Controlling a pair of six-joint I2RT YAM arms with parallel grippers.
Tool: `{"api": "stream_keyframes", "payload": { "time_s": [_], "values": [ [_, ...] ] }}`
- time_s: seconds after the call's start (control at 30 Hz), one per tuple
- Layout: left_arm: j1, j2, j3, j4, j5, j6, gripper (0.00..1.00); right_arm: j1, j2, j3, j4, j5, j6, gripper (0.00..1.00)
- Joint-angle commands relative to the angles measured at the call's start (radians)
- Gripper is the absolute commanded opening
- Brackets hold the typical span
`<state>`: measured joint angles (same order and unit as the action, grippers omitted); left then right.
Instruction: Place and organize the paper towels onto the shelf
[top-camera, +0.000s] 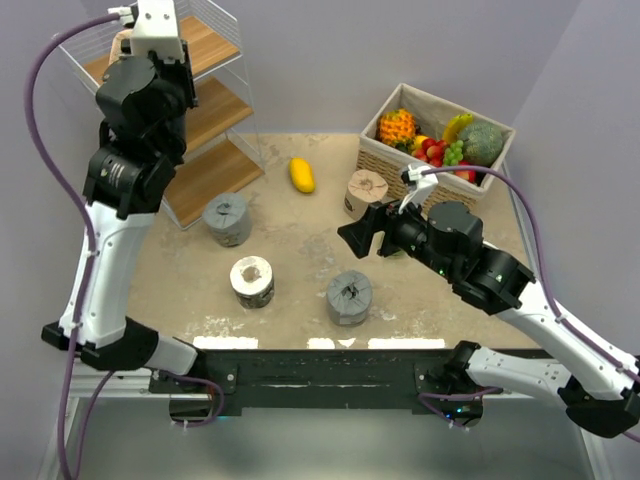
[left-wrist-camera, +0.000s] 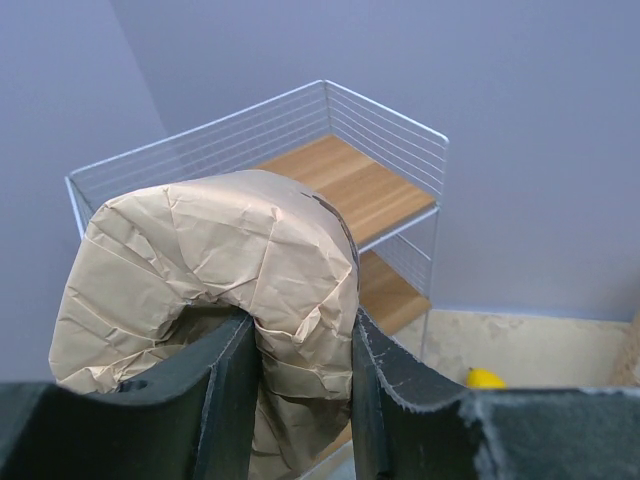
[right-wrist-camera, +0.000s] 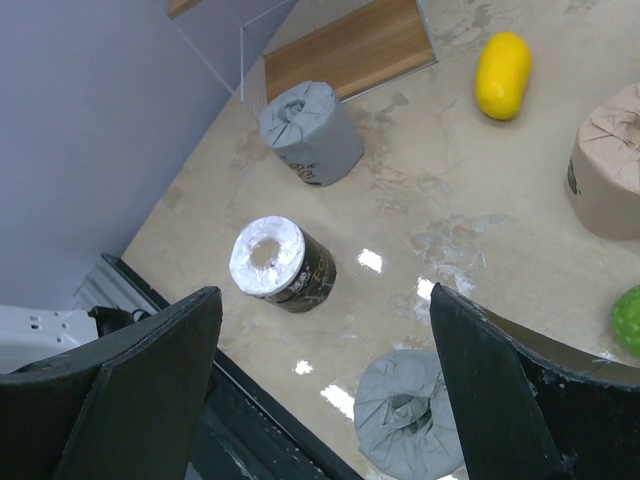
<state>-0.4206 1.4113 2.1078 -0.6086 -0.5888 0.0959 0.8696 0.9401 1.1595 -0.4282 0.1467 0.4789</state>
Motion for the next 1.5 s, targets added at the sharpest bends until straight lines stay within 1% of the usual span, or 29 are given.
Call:
{"api": "stream_keyframes", "payload": {
  "time_s": [0.0,0.1,0.23,0.57,0.67,0.9,0.97,1.0,1.03,1.17,1.2,1.27,1.3,1.37,1.4,1.47],
  "values": [
    [0.002,0.107,0.095,0.165,-0.123,0.131,0.22,0.002,-0.017,0.058,-0.003,0.016,0.015,0.88],
    [0.013,0.164,0.116,0.191,-0.143,0.168,0.22,0.002,-0.043,0.046,0.000,0.024,0.024,0.89],
    [0.065,0.210,0.152,0.188,-0.125,0.162,0.23,0.002,-0.058,0.039,-0.004,0.040,0.021,0.89],
    [0.183,0.232,0.156,0.201,-0.062,0.128,0.26,0.002,-0.037,0.051,-0.020,0.042,-0.008,0.89],
    [0.209,0.241,0.156,0.217,-0.039,0.131,0.29,0.002,-0.031,0.055,-0.020,0.044,-0.022,0.89],
    [0.247,0.276,0.173,0.237,-0.028,0.146,0.41,0.002,-0.009,0.092,-0.044,0.070,-0.034,0.90],
    [0.256,0.282,0.166,0.244,-0.016,0.145,0.43,0.002,-0.009,0.094,-0.043,0.076,-0.031,0.90],
    [0.267,0.288,0.162,0.247,-0.011,0.148,0.46,0.002,-0.012,0.095,-0.046,0.079,-0.033,0.90],
    [0.273,0.291,0.155,0.251,-0.009,0.148,0.48,0.002,-0.011,0.095,-0.046,0.082,-0.031,0.90],
    [0.290,0.307,0.153,0.270,-0.020,0.165,0.54,0.002,-0.003,0.114,-0.061,0.088,-0.031,0.90],
    [0.296,0.310,0.152,0.274,-0.016,0.165,0.57,0.002,-0.003,0.123,-0.063,0.091,-0.031,0.90],
    [0.301,0.316,0.165,0.277,-0.012,0.168,0.60,0.002,-0.001,0.129,-0.063,0.093,-0.031,0.90],
    [0.302,0.322,0.172,0.277,-0.013,0.166,0.64,0.002,-0.003,0.134,-0.061,0.094,-0.031,0.90],
    [0.302,0.322,0.187,0.285,-0.008,0.166,0.68,0.002,-0.001,0.137,-0.061,0.094,-0.031,0.90],
    [0.302,0.321,0.192,0.288,-0.003,0.165,0.73,0.002,0.000,0.143,-0.063,0.093,-0.031,0.90],
    [0.302,0.314,0.198,0.294,0.017,0.160,0.75,0.002,0.003,0.146,-0.067,0.093,-0.031,0.90]
  ]
}}
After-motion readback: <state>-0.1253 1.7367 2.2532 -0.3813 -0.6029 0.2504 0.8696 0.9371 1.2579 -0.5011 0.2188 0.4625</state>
